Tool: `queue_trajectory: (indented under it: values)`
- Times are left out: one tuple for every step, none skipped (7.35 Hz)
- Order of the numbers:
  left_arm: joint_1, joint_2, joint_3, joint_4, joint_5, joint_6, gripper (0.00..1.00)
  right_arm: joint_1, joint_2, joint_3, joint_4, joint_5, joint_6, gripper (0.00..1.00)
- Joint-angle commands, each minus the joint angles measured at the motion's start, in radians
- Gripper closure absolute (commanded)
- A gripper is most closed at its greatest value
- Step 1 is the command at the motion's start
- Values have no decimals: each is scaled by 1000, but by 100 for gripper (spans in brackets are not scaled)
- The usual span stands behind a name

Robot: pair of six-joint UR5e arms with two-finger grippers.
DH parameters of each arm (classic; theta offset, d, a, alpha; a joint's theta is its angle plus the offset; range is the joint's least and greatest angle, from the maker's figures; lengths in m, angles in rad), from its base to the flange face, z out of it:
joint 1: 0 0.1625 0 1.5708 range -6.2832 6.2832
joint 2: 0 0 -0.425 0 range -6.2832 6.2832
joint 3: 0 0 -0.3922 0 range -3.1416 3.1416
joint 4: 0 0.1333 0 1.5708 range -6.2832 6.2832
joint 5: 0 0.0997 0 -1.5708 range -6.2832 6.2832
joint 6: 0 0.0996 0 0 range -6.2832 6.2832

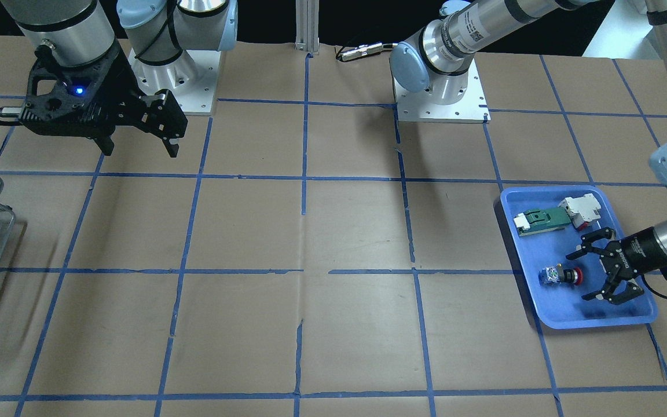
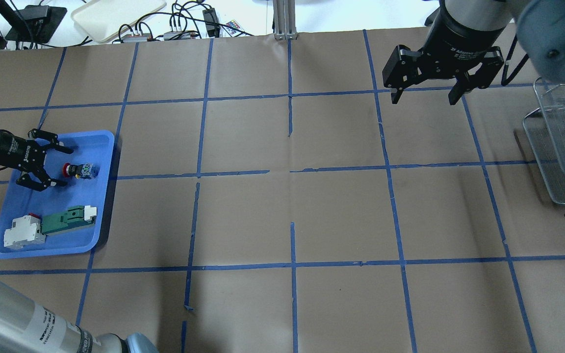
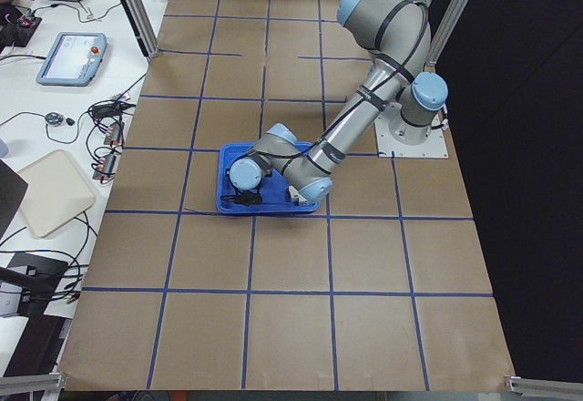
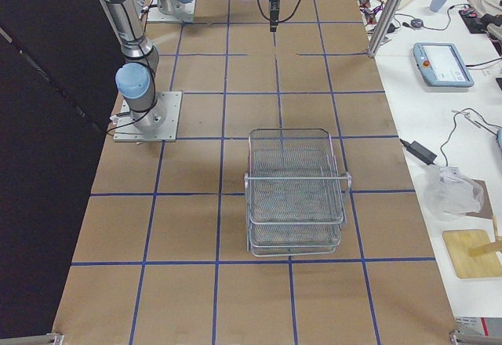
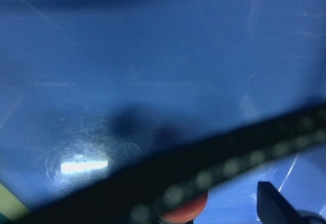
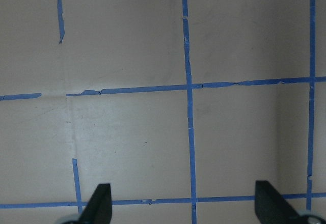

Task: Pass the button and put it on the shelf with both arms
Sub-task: 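Lower the left gripper and close it on the red-capped button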

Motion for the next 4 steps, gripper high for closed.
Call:
queue_trajectory:
  values:
    - [0,-3,-1,-4,-1,1,15,-3,-5,0,10,1,-6,0]
    - [0,-3,-1,-4,1,1,38,-2,-5,0,9,-20,-19,0]
    - [0,-3,1,-4,4,2,62,-11,-5,-3,7,-11,-22,0]
    - [0,-1,1,-5,6,3,87,-9,-14,-3,56,-20,-20,0]
